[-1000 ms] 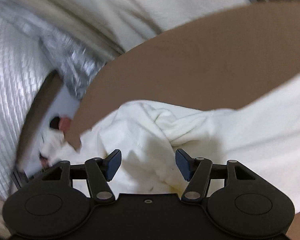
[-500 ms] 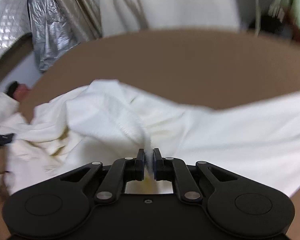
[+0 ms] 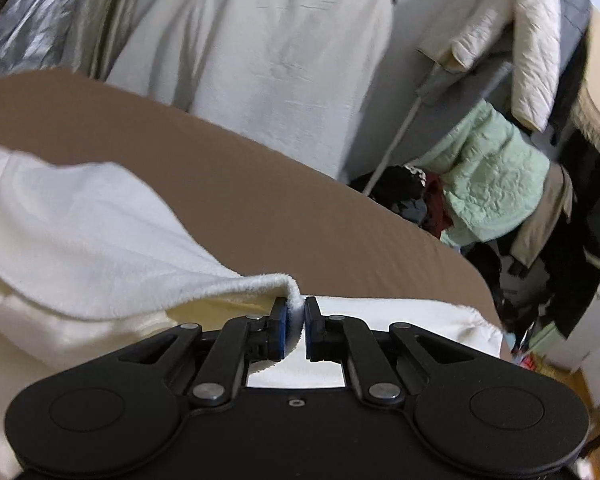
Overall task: Fold clothes
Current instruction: 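Grasp the jacket fold with both grippers and pull it taut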
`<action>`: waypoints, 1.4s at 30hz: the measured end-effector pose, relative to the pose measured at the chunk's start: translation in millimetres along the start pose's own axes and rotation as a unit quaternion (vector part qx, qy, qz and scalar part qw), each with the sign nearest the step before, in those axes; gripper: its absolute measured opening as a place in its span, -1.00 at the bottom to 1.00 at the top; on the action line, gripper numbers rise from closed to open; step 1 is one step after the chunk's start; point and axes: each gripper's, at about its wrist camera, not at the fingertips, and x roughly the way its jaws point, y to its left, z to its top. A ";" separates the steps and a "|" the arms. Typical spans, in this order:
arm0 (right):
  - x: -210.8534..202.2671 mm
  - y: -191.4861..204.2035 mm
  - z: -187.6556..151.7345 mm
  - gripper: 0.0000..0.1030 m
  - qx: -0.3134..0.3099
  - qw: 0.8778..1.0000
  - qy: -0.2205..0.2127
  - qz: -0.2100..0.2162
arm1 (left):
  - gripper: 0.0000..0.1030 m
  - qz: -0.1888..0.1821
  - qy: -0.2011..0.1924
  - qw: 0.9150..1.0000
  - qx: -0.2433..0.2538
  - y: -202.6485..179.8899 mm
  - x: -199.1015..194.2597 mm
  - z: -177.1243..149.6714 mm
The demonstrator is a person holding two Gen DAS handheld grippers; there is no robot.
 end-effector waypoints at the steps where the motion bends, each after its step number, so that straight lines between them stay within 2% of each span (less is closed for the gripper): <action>1: 2.2 -3.8 2.3 -0.83 0.011 1.000 0.000 -0.002 | 0.19 -0.001 -0.003 1.000 -0.006 2.4 -0.9 0.8; 4: 15.0 -12.0 5.8 -0.83 0.042 0.999 0.009 0.005 | 0.37 -0.003 0.005 1.000 -0.014 5.0 3.4 1.8; 6: 21.4 -14.2 2.9 -0.83 0.055 0.998 0.019 0.011 | 0.44 -0.026 0.035 0.999 -0.008 1.6 13.5 0.4; 8: 26.9 -16.7 -1.8 -0.83 0.071 0.997 0.025 0.017 | 0.39 -0.057 0.068 0.996 -0.004 -2.6 23.6 -2.1; 9: 29.0 -17.7 -4.4 -0.83 0.079 0.996 0.027 0.021 | 0.24 -0.094 0.090 0.992 -0.003 -6.7 28.6 -5.7; 10: 31.0 -19.7 -7.4 -0.83 0.086 0.995 0.030 0.026 | -0.18 -0.124 0.108 0.986 -0.003 -11.4 31.9 -9.8; 11: 32.8 -20.8 -10.9 -0.83 0.093 0.995 0.031 0.033 | -0.33 -0.137 0.117 0.984 0.007 -18.3 31.1 -14.3; 14: 34.0 -24.6 -20.5 -0.82 0.110 0.992 0.032 0.049 | -0.37 -0.116 0.096 0.981 0.122 -49.1 11.5 -28.3; 17: 30.1 -22.9 -28.4 -0.82 0.119 0.991 0.033 0.054 | -0.34 -0.057 0.090 0.972 0.210 -69.9 1.1 -48.7; 19: 29.8 -22.6 -29.4 -0.82 0.115 0.991 0.032 0.055 | -0.33 -0.019 0.095 0.974 0.207 -68.4 5.4 -54.9; 22: 27.8 -18.3 -29.6 -0.82 0.105 0.993 0.029 0.052 | -0.08 -0.014 0.070 0.984 0.166 -55.4 4.6 -41.6; 23: 28.9 -18.0 -29.1 -0.82 0.106 0.992 0.030 0.053 | -0.07 -0.015 0.056 0.987 0.149 -50.2 3.2 -35.2; 24: 29.6 -17.9 -28.9 -0.82 0.108 0.992 0.031 0.053 | -0.13 -0.017 0.041 0.989 0.138 -46.1 3.3 -29.8; 25: 30.1 -17.7 -28.5 -0.81 0.110 0.992 0.031 0.053 | -0.73 -0.008 0.030 0.990 0.141 -44.3 5.8 -24.8; 26: 28.9 -18.0 -26.8 -0.83 0.112 0.992 0.027 0.057 | -0.93 0.019 0.021 0.988 0.153 -45.4 9.3 -20.0; 27: 24.6 -21.4 -21.8 -0.83 0.120 0.991 0.014 0.062 | -0.93 0.039 0.002 0.987 0.157 -45.0 7.5 -14.2; 29: 10.8 -38.6 -6.6 -0.85 0.164 0.982 -0.028 0.084 | -0.93 0.053 -0.075 0.986 0.136 -38.6 -15.6 0.6; 30: 2.2 -48.9 2.2 -0.85 0.189 0.976 -0.053 0.097 | -0.93 0.048 -0.106 0.986 0.120 -34.7 -26.7 6.9; 31: -6.4 -58.5 10.9 -0.85 0.211 0.969 -0.078 0.107 | -0.93 0.024 -0.120 0.988 0.096 -29.5 -36.2 10.1; 32: -14.2 -62.9 19.0 -0.85 0.206 0.968 -0.099 0.101 | -0.93 0.001 -0.124 0.989 0.078 -25.9 -41.5 10.7; 34: -23.4 -59.7 28.2 -0.85 0.148 0.978 -0.127 0.068 | -0.91 -0.005 -0.095 0.992 0.078 -28.1 -34.4 3.6; 36: -8.6 -56.2 22.0 -0.84 0.122 0.987 -0.094 0.041 | -0.82 0.020 -0.044 0.994 0.101 -36.5 -15.9 -8.6; 39: 21.4 -50.1 2.5 -0.84 0.119 0.992 -0.029 0.018 | -0.47 0.059 0.031 0.988 0.140 -48.1 6.1 -24.1; 42: 47.9 -46.0 -17.6 -0.84 0.133 0.991 0.030 0.006 | -0.27 0.074 0.056 0.984 0.150 -46.1 8.3 -30.3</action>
